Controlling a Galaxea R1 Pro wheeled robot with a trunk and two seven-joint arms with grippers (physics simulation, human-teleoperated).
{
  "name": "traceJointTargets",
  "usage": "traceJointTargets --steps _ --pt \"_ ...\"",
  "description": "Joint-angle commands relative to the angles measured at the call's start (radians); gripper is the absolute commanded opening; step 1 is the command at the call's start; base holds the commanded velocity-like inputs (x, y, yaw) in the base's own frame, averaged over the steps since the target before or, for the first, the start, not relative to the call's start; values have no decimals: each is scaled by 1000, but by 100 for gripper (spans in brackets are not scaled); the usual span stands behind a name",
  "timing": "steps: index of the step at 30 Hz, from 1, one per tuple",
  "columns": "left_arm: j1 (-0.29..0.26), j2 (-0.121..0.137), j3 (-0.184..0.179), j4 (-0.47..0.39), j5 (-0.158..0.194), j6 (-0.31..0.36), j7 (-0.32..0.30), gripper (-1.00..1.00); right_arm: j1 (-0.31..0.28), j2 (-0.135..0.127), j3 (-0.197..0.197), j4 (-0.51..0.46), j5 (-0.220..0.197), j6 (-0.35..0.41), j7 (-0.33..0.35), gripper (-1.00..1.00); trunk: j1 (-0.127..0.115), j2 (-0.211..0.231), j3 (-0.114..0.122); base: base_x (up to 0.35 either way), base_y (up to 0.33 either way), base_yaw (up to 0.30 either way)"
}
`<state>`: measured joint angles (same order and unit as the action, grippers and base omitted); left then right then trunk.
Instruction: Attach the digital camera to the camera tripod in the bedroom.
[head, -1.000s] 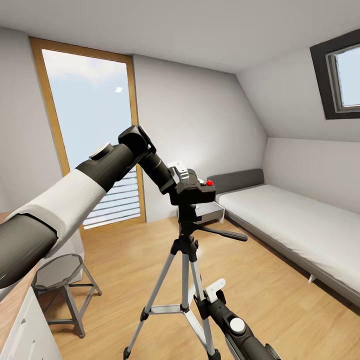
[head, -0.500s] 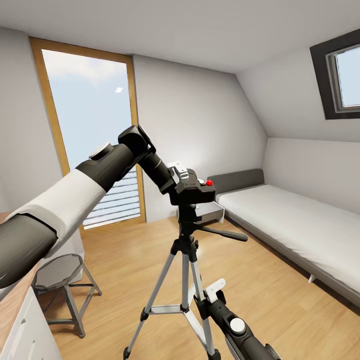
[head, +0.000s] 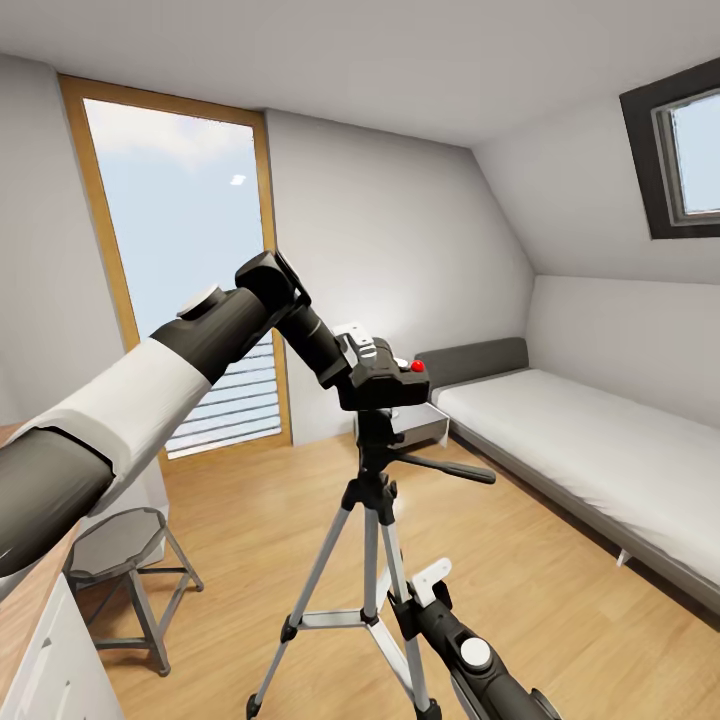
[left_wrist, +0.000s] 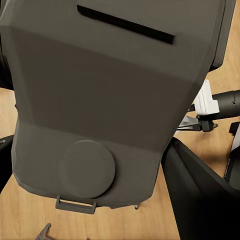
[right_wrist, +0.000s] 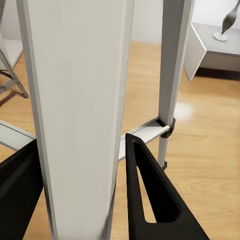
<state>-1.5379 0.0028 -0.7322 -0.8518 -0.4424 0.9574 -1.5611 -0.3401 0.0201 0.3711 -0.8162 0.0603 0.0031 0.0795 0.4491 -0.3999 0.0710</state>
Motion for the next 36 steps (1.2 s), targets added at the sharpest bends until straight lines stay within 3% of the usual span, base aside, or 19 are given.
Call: traceJointTargets --steps 1,36 --pt "-1 1 -1 -1 -10 11 -10 -100 1 0 0 0 4 -21 2 -100 1 0 -1 0 0 0" --pt "1 2 -4 2 -10 11 -10 -100 1 0 2 20 4 -26 2 -100 1 0 -1 0 0 0"
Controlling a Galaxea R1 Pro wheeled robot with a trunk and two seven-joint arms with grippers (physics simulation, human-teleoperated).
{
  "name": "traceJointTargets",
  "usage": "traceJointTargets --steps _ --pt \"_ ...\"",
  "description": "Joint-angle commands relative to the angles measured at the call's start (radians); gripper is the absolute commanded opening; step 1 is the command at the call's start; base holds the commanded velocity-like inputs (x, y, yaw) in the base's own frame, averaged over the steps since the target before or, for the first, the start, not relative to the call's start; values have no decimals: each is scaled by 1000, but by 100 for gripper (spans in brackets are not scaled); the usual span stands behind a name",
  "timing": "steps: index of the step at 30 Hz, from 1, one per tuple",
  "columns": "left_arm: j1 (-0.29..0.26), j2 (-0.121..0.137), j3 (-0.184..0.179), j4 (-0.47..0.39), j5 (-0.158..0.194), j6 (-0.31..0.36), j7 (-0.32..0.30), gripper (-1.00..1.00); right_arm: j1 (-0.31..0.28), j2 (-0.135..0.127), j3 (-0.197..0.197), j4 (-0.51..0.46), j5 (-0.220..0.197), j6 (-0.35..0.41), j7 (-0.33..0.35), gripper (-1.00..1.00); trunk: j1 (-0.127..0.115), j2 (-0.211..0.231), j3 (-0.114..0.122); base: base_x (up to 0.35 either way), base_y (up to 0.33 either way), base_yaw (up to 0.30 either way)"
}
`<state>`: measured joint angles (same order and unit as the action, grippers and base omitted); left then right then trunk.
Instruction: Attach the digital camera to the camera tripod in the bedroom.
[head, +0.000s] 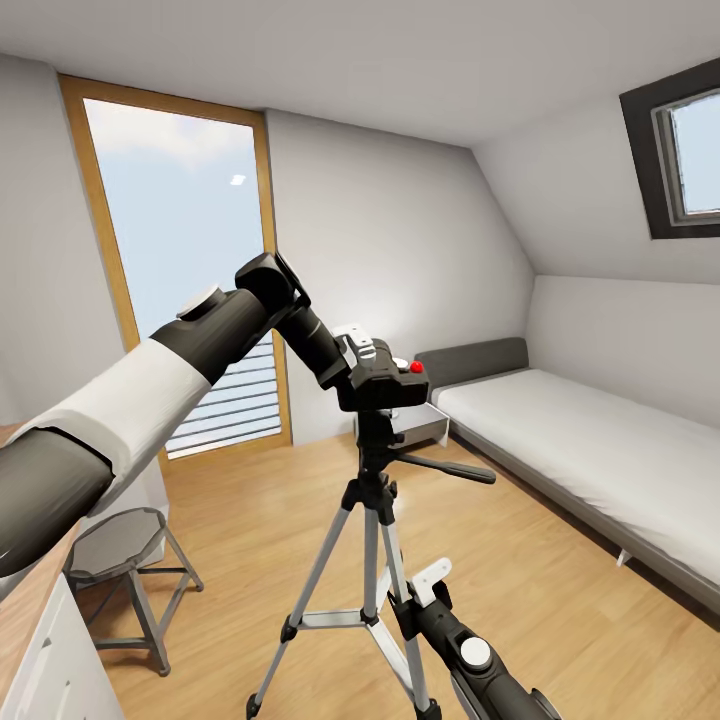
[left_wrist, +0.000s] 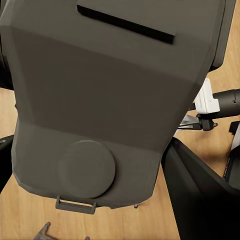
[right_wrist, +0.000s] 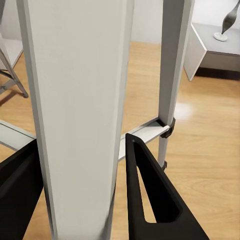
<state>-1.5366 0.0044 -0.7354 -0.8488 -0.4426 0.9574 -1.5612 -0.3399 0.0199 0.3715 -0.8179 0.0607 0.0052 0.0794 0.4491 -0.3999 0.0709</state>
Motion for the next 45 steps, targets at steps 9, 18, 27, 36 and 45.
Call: traceJointTargets --steps 9,18,27,36,45 --pt "0 0 -1 2 -10 11 -10 -100 1 0 1 22 4 -27 2 -100 1 0 -1 0 0 0" --pt "1 0 -1 3 -10 11 -10 -100 1 0 1 22 4 -27 2 -100 1 0 -1 0 0 0" --pt "1 0 -2 3 -10 11 -10 -100 1 0 1 22 4 -27 2 -100 1 0 -1 0 0 0" --pt "1 2 -2 4 -10 11 -10 -100 1 0 1 23 4 -27 2 -100 1 0 -1 0 0 0" --pt "2 9 -2 5 -10 11 -10 -100 1 0 1 25 4 -27 1 -100 1 0 -1 0 0 0"
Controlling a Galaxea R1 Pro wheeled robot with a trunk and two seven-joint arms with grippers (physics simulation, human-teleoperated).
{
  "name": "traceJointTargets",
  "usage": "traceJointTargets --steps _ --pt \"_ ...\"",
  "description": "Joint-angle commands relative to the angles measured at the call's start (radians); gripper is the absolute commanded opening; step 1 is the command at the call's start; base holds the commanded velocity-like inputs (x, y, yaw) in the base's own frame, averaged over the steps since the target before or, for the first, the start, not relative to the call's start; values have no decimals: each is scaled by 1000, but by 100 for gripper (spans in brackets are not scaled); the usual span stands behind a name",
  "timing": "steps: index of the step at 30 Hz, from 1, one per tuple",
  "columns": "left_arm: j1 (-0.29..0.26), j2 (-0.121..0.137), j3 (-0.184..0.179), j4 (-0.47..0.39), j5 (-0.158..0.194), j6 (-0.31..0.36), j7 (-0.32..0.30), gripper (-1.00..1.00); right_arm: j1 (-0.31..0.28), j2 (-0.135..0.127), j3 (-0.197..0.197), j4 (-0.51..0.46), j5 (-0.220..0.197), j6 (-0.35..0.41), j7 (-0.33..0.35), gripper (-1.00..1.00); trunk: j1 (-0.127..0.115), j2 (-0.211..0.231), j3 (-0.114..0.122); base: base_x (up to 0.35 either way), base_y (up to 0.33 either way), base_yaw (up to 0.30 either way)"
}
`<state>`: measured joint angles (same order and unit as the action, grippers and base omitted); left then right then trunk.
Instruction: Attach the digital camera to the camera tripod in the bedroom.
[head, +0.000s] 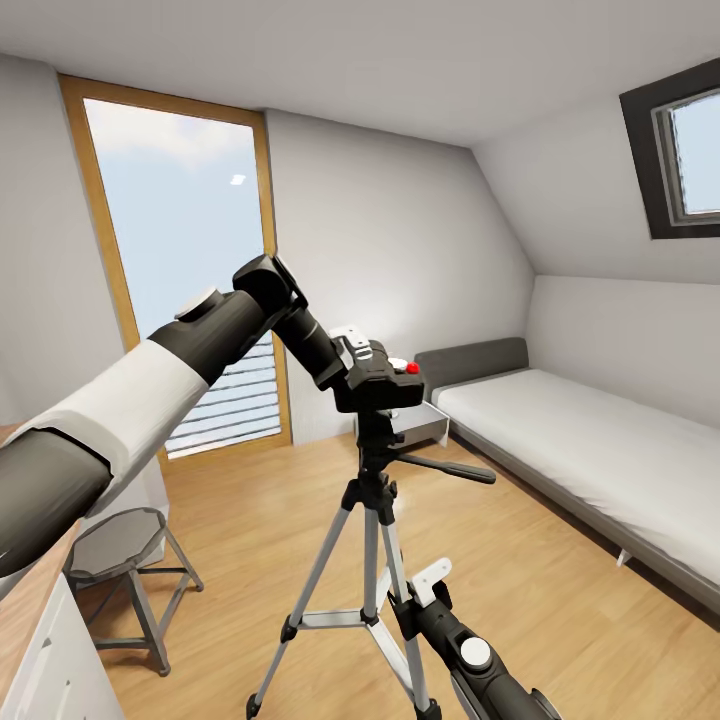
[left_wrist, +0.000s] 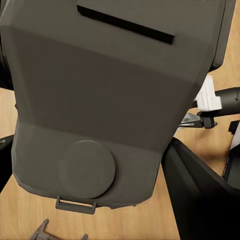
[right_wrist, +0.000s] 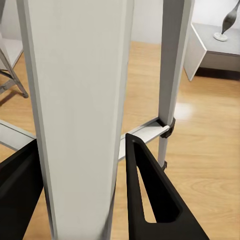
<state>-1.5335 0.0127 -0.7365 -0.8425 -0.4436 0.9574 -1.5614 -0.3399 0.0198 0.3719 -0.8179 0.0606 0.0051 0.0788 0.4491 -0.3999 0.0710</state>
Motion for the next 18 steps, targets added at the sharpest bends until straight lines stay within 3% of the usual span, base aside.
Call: traceJointTargets --steps 1,18 --pt "-1 2 -1 -1 -10 11 -9 -100 1 0 1 25 4 -27 2 -100 1 0 -1 0 0 0" --pt "0 10 -3 -2 -9 11 -9 -100 1 0 1 25 4 -27 2 -100 1 0 -1 0 0 0"
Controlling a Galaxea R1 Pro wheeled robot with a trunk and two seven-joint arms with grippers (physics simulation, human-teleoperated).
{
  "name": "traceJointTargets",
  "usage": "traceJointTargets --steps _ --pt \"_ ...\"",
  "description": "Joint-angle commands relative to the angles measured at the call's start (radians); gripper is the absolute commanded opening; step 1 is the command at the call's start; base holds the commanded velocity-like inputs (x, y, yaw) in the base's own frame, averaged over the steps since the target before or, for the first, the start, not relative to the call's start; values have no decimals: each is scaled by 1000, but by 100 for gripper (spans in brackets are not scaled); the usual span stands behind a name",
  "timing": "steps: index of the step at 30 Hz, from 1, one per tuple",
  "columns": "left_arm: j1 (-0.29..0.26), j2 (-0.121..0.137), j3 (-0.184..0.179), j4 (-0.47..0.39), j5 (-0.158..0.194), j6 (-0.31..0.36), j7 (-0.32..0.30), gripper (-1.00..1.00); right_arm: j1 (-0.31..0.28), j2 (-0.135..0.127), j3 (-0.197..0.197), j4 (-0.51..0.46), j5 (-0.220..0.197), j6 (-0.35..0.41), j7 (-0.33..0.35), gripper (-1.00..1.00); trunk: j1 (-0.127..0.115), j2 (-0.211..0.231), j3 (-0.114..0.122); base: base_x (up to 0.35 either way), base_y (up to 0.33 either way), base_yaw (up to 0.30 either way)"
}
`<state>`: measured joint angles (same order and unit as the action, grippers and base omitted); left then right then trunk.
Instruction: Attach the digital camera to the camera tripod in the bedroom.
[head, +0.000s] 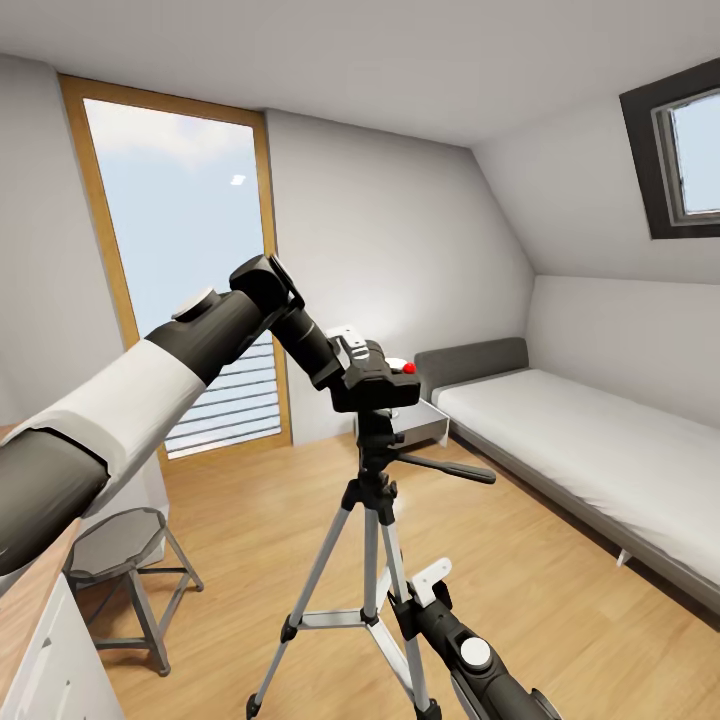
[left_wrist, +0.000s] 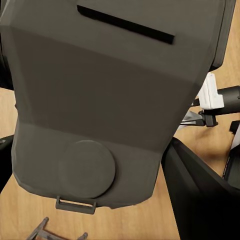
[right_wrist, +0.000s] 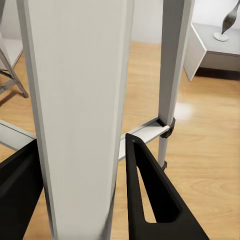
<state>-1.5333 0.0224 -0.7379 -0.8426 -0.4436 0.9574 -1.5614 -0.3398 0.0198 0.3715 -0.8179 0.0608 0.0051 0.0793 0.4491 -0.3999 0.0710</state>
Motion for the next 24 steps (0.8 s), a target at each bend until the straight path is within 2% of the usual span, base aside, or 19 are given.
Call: traceJointTargets --steps 1,3,4,24 --pt "-1 1 -1 -1 -10 11 -9 -100 1 0 1 25 4 -27 2 -100 1 0 -1 0 0 0" --pt "-1 1 -1 -1 -9 11 -9 -100 1 0 1 25 4 -27 2 -100 1 0 -1 0 0 0" --pt "-1 1 -1 -1 -10 11 -9 100 1 0 1 25 4 -27 2 -100 1 0 -1 0 0 0" --pt "-1 -2 -3 -3 -9 11 -9 100 1 0 1 25 4 -27 2 -100 1 0 -1 0 0 0"
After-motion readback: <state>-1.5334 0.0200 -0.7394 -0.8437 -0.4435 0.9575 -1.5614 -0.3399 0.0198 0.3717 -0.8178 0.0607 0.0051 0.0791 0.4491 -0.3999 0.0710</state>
